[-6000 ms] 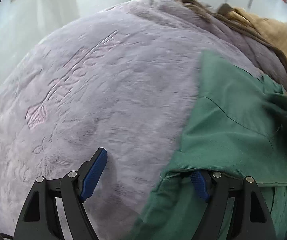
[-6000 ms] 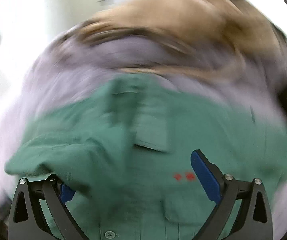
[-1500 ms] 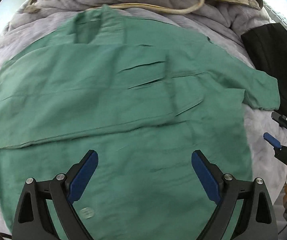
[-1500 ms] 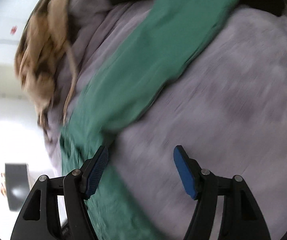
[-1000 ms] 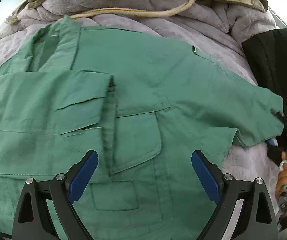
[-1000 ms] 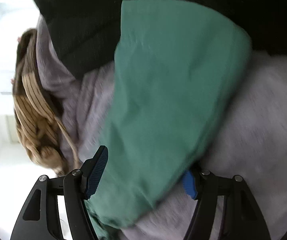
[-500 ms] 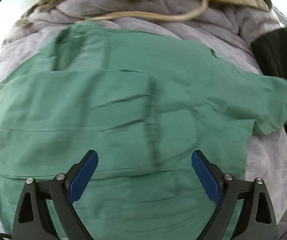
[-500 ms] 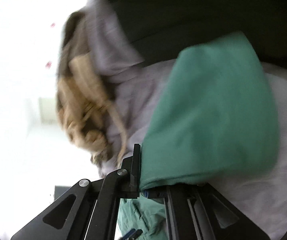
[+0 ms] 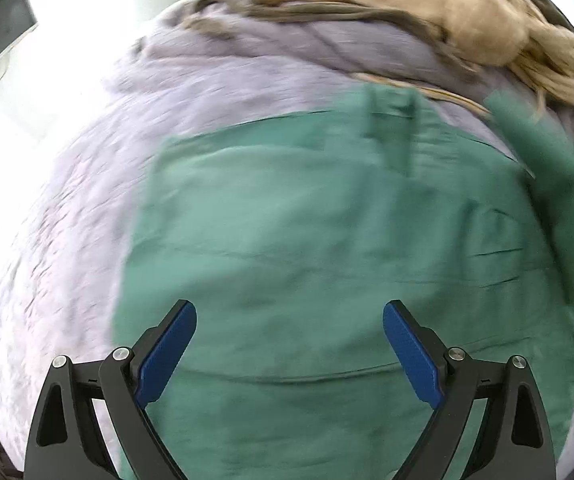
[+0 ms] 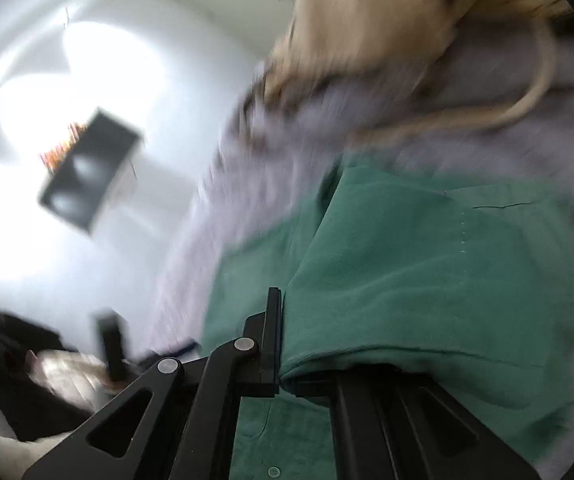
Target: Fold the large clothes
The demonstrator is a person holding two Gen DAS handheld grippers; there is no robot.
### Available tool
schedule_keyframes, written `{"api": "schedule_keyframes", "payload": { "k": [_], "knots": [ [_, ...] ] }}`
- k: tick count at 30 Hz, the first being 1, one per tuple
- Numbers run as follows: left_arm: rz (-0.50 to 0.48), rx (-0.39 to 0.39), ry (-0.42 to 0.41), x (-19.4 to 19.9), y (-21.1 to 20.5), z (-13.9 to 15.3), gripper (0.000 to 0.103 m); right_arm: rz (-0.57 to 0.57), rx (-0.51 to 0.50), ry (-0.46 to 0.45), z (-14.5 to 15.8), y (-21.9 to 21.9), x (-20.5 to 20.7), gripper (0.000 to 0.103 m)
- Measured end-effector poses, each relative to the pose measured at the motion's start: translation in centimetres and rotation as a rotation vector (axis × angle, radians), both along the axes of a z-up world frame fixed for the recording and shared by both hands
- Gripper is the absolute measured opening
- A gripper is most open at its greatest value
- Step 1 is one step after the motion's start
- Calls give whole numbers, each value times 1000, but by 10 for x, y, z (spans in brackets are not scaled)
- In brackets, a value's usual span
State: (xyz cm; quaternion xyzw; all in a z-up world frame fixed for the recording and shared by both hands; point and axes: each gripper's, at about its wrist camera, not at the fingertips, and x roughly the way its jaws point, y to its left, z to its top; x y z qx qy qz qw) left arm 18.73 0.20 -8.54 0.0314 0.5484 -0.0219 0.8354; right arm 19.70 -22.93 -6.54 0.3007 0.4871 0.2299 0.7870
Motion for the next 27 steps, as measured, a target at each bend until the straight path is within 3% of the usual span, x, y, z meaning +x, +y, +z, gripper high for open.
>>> {"api": "schedule_keyframes", "payload": {
  "k": [4,6,8,10,12,15,16,17,18,19,21,24,27],
  "knots": [
    [47,2,22,-8,43,-12,94,-9,-93,209,-74,50,5,7],
    [64,-10,40,-12,57,-20,94,-51,-63,255,-88,46,-3,8],
    [75,-26,58,-17,65,-27,94,-75,-15,282,-86,39,-13,17],
    [79,-37,65,-21,71,-31,94,-114,12,284,-77,25,-26,59],
    [77,-49,63,-25,71,-32,94,-203,13,249,-66,6,-38,73],
    [67,-74,63,-28,71,-31,94,-328,45,265,-63,-19,-42,73],
    [63,-80,61,-29,71,-29,94,-362,51,284,-66,-24,-40,67],
    [59,-86,56,-29,71,-28,94,-395,70,300,-70,-30,-36,55],
    [56,-89,52,-30,69,-27,94,-418,64,305,-70,-33,-31,17],
    [54,-91,47,-31,70,-26,94,-421,51,294,-67,-32,-28,12],
    [53,-93,39,-35,75,-22,94,-363,-48,189,-40,-10,-12,12],
    [65,-76,20,-41,86,-19,94,-176,-196,55,-9,42,6,12],
    [117,-58,10,-47,105,-18,94,52,-334,9,-6,112,11,16]
  ]
}}
